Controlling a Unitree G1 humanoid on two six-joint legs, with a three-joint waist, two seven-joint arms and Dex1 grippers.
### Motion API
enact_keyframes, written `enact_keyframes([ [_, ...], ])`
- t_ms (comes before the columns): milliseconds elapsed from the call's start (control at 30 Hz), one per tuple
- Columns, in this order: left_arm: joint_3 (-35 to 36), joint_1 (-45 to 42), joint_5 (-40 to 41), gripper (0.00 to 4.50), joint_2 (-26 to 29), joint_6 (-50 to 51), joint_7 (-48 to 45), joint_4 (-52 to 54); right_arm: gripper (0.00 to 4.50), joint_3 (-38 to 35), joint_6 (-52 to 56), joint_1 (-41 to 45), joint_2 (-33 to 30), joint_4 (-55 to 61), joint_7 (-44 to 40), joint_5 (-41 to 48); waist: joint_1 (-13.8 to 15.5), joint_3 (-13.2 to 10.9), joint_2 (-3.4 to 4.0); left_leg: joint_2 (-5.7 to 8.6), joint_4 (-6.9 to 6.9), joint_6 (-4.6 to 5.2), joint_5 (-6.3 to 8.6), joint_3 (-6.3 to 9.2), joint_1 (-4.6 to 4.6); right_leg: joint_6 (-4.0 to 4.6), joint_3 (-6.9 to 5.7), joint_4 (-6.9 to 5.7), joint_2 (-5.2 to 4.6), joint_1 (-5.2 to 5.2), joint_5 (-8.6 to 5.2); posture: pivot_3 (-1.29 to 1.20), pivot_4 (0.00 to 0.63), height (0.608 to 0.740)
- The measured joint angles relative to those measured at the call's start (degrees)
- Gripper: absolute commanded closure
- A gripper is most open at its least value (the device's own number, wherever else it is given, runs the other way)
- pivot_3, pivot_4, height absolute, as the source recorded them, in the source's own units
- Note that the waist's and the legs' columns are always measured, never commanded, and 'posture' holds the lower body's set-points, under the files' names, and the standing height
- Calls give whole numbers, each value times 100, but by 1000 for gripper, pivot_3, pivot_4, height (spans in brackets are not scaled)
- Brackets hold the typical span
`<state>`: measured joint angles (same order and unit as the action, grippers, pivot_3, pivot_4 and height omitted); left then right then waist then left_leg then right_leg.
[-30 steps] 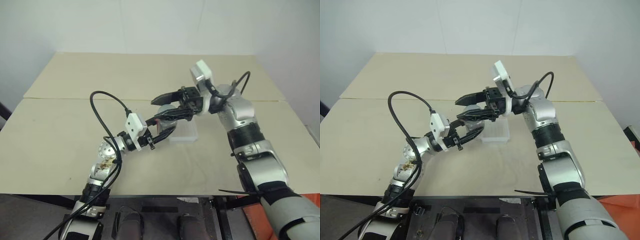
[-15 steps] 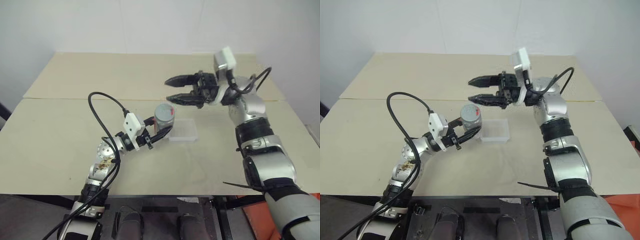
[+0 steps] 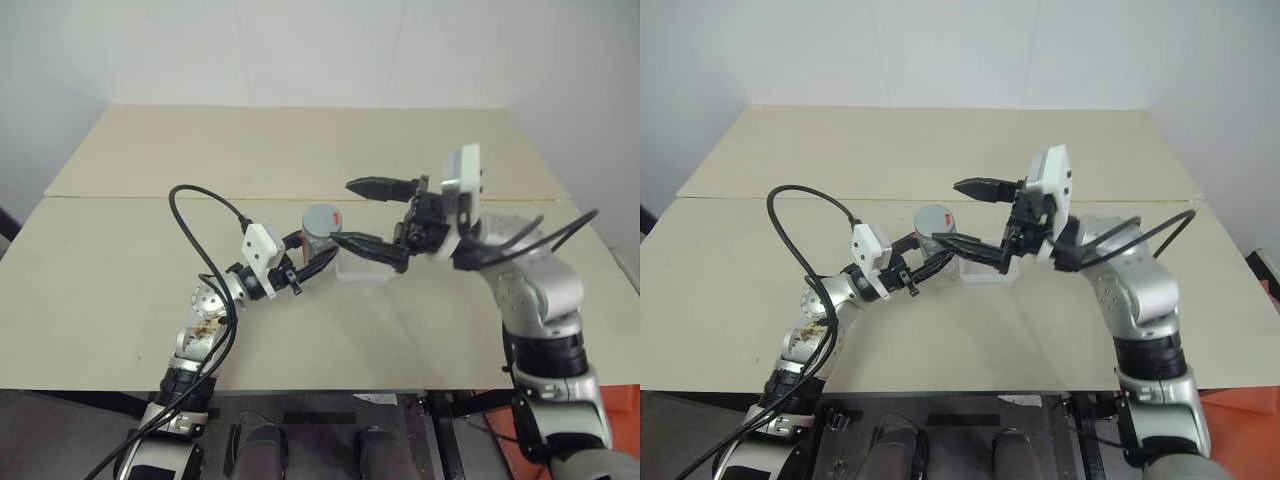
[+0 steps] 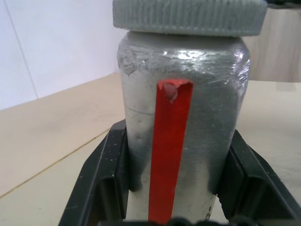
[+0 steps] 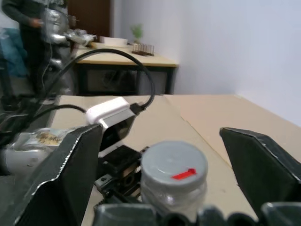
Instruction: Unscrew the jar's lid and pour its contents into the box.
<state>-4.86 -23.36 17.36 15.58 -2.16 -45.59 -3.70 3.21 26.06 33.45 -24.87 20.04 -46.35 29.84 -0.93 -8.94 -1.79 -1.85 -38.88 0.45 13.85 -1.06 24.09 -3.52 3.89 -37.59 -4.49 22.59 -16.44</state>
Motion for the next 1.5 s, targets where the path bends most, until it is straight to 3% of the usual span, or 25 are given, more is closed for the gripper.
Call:
enact_keyframes([
  [200,1,58,0,2407,33,6,-7,1,41,409,24,-173,379,250,840,-618,13,0,0,3,-8,-3,-3,0,-1,0,0,2,2,-2,0,0,150,740],
  [833,1,58,0,2407,43,106,4,3,41,636,-214,-169,700,-150,1185,-1285,14,0,0,2,-7,-2,-3,0,-1,0,0,3,4,-2,0,0,150,740],
  [1500,2,51,-7,2407,19,104,-16,-41,41,-36,-212,-619,61,119,1049,-1042,16,0,0,2,-8,-2,-3,-1,-1,0,0,5,5,-4,0,0,150,740],
])
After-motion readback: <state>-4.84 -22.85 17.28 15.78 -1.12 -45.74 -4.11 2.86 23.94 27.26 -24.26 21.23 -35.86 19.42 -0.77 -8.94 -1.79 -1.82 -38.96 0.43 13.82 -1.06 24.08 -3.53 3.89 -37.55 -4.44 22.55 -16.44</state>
